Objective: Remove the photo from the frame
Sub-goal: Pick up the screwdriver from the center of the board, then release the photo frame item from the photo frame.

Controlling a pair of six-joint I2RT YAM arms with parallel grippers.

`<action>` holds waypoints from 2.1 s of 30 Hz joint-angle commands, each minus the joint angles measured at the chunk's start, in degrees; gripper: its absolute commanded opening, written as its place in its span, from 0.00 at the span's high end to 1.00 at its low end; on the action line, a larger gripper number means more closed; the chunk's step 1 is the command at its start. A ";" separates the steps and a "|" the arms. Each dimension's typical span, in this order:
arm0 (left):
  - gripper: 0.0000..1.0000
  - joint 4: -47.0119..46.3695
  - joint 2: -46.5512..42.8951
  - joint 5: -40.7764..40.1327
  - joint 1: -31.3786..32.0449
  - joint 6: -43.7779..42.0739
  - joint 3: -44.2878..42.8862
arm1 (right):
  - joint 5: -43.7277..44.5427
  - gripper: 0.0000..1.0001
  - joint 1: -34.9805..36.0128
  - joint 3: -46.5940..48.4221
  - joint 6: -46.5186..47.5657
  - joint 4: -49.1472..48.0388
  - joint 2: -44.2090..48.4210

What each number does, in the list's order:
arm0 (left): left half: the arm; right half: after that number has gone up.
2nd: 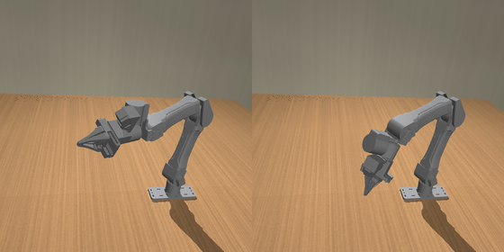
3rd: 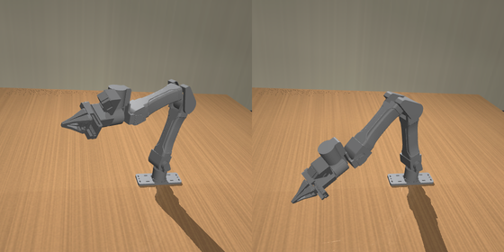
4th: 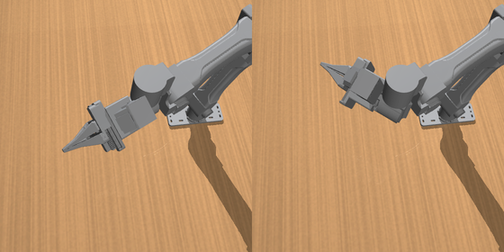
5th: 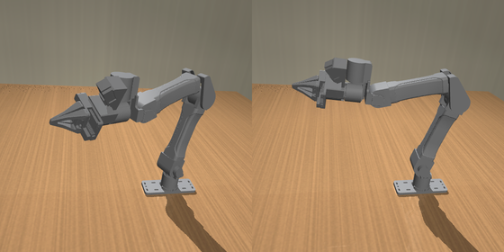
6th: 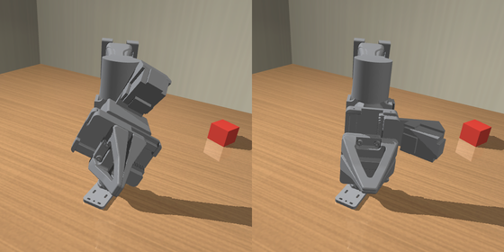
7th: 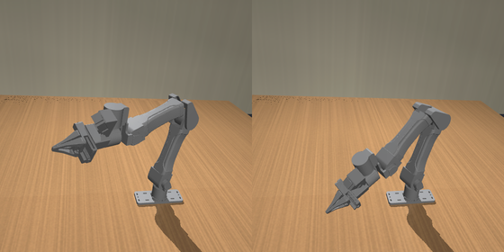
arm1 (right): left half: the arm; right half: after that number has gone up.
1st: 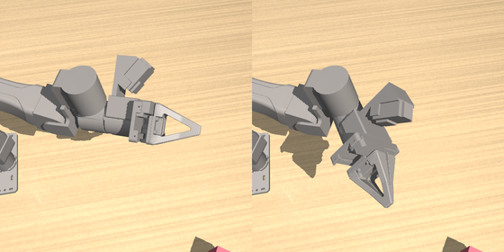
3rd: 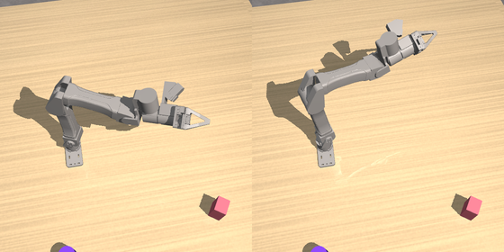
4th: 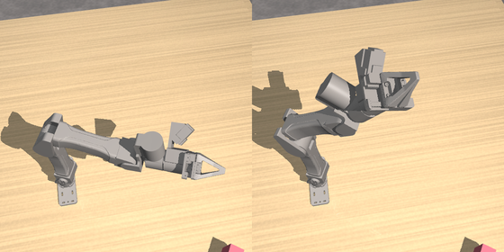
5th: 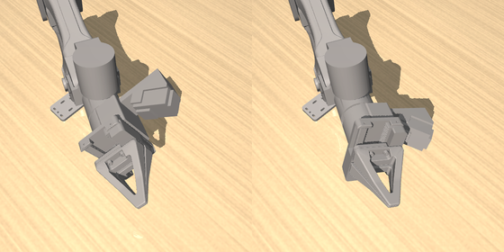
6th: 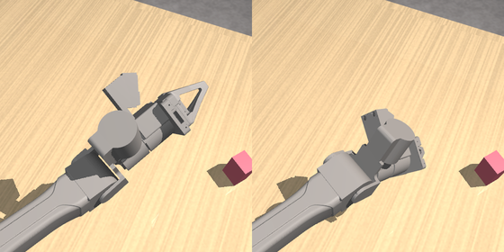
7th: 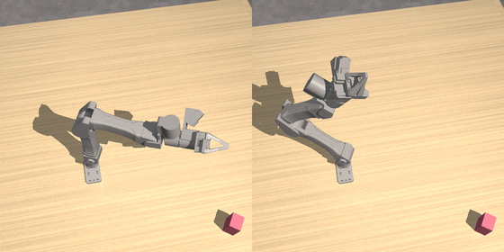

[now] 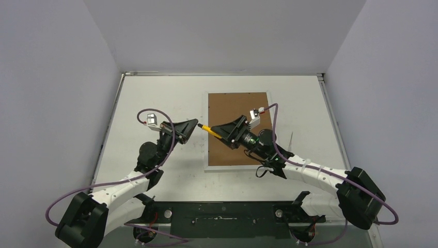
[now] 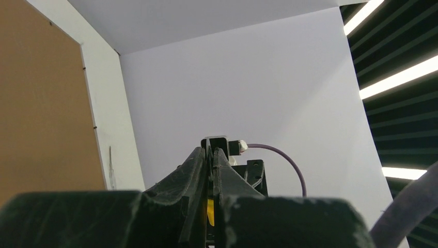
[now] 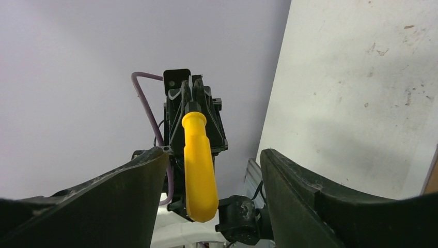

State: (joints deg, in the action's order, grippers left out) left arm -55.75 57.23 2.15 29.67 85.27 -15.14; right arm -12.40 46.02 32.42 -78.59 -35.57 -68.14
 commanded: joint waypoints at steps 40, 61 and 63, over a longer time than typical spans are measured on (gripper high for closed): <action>0.16 21.76 -2.96 1.22 -2.43 -10.36 -1.04 | -21.46 0.95 -22.04 2.21 15.40 14.68 0.57; 0.50 41.25 13.53 18.46 -5.46 -34.47 -11.55 | -44.22 0.95 -27.17 8.73 44.75 33.64 -17.90; 0.50 41.24 14.79 18.60 -4.98 -34.68 -11.94 | -44.24 0.95 -25.94 9.04 44.66 32.69 -19.61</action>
State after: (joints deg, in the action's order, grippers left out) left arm -14.39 70.46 18.74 24.08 52.99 -23.97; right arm -54.76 17.98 41.01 -36.27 -0.05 -86.13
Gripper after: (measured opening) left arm 0.498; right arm 0.218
